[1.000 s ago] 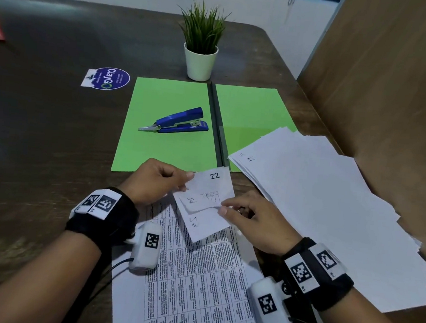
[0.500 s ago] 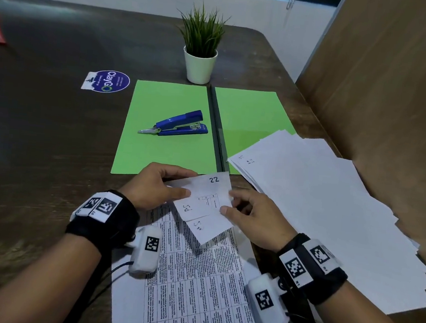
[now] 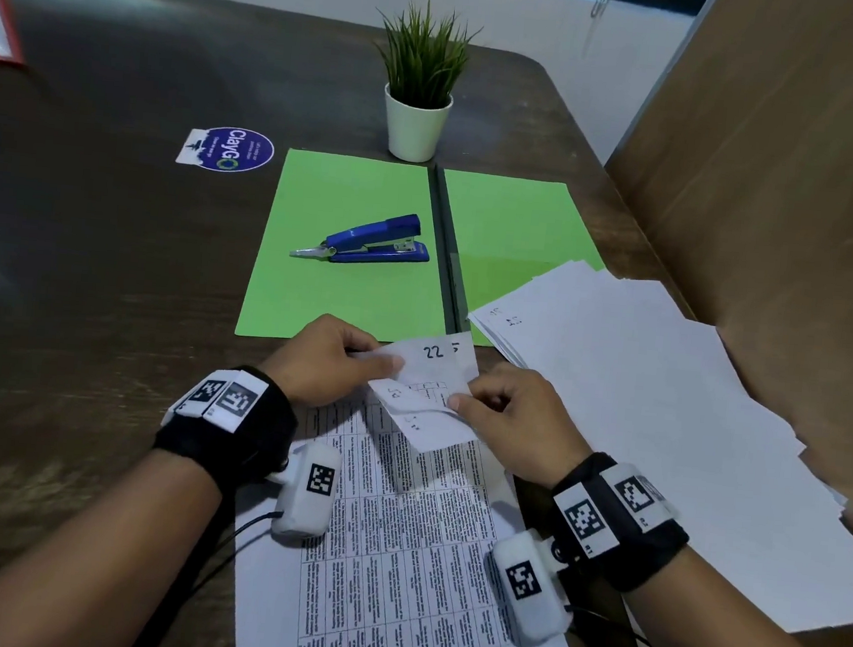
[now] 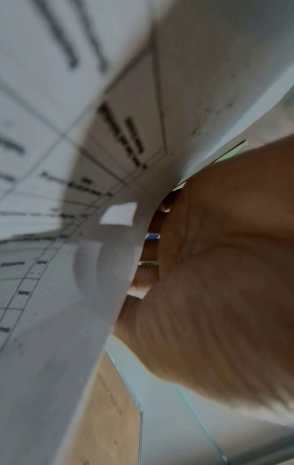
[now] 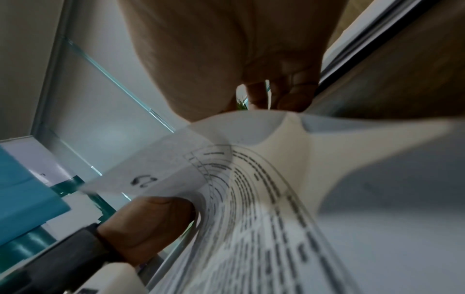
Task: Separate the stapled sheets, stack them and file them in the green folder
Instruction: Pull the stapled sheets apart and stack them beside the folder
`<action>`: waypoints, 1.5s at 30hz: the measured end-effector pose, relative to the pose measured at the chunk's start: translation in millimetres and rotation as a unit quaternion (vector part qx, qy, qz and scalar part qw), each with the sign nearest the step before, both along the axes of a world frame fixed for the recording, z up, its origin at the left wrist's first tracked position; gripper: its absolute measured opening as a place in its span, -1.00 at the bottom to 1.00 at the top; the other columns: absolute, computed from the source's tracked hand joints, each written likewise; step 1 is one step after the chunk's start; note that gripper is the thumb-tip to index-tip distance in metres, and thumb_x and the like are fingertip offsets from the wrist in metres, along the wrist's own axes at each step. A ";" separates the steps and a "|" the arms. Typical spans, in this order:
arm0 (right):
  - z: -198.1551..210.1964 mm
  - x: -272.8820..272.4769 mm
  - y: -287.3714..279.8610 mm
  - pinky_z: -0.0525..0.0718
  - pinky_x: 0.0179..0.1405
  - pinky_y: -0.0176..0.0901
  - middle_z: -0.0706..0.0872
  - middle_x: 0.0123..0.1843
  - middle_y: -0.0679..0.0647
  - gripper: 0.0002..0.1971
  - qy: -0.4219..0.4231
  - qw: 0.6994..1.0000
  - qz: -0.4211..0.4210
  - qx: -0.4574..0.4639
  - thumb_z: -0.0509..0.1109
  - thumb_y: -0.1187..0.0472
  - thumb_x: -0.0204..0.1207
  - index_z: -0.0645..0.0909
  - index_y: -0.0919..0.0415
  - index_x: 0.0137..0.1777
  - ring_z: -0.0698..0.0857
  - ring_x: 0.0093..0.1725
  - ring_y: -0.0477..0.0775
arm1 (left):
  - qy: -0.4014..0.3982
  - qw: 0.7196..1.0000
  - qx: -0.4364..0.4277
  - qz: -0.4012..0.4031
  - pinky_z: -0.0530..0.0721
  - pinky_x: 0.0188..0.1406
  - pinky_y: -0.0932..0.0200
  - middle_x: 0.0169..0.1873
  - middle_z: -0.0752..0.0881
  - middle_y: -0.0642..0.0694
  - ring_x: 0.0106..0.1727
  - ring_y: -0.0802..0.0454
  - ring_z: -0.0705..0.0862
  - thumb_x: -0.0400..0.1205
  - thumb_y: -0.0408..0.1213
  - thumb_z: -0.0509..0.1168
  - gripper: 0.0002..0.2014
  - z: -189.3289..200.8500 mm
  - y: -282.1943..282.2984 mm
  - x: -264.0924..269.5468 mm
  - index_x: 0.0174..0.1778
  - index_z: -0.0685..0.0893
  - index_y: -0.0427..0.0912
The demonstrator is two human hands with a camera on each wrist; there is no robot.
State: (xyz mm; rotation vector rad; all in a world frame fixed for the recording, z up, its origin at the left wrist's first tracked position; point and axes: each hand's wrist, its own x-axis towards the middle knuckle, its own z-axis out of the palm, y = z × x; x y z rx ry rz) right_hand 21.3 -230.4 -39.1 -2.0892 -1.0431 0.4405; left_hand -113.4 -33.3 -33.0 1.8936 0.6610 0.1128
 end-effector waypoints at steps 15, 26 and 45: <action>29.5 34.8 -40.6 0.57 -0.19 -0.20 0.75 -0.32 0.13 -0.74 0.075 0.994 -0.076 0.037 0.55 0.01 0.50 0.75 0.22 -0.22 0.62 -0.32 -0.09 | 0.045 0.999 -0.003 0.014 0.68 -0.16 0.09 -0.38 0.84 0.04 -0.30 0.03 0.75 0.48 -0.09 0.60 -0.84 0.3 3.3 1.6 -0.33 0.87 -0.08; 107.7 71.8 -70.3 0.52 -0.33 -0.54 0.72 -0.49 -0.23 -0.93 -0.025 0.973 -0.189 0.128 0.53 0.32 0.53 0.75 0.18 -0.17 0.56 -0.49 -0.41 | 0.036 0.999 0.011 0.004 0.74 0.12 -0.08 -0.21 0.88 -0.09 -0.07 -0.06 0.82 0.55 -0.12 0.54 -0.84 -2.9 4.5 2.3 -0.31 0.90 -0.06; 71.4 52.6 -46.0 0.56 -0.35 -0.09 0.76 -0.26 0.08 -0.80 -0.371 0.896 -0.048 -0.241 0.31 0.09 0.52 0.69 0.11 -0.26 0.71 -0.21 0.28 | -0.001 1.000 0.016 0.008 0.37 -0.35 0.16 -0.61 0.37 -0.03 -0.58 0.03 0.31 0.65 0.11 0.37 -0.46 -6.4 -1.2 0.4 -0.60 0.55 -0.10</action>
